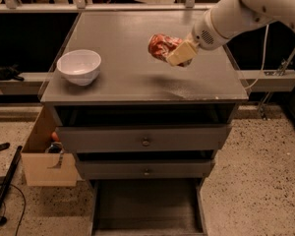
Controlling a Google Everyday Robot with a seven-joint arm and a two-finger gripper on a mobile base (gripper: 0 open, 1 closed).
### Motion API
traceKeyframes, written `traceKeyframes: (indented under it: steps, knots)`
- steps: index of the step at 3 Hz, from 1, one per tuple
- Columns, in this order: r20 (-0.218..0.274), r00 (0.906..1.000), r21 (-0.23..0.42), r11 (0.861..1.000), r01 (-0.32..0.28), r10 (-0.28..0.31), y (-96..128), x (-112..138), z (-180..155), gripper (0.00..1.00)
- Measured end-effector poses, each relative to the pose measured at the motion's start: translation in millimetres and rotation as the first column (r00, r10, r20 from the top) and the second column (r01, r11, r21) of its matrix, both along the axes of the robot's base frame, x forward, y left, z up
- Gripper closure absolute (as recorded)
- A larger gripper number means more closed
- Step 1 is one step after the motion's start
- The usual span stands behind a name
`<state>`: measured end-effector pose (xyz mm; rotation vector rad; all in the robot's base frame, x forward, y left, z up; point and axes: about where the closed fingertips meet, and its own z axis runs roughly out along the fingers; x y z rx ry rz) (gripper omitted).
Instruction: Place coke can into bottom drawer
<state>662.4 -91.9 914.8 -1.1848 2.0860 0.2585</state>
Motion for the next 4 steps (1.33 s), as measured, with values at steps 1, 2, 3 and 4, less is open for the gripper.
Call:
traceKeyframes:
  steps: [1,2,3,4]
  knots:
    - [-0.024,0.9977,0.018,0.998,0.064,-0.063,-35.2,-43.8,7.8,1.0]
    - [-0.051,0.9895,0.047,0.989,0.138,-0.135,-64.7,-98.6,7.5,1.0]
    - [-0.098,0.9678,0.075,0.968,0.239,-0.232,-90.7,-175.0,-2.4,1.0]
    - [-0.098,0.9678,0.075,0.968,0.239,-0.232,-90.7,-175.0,-2.4,1.0]
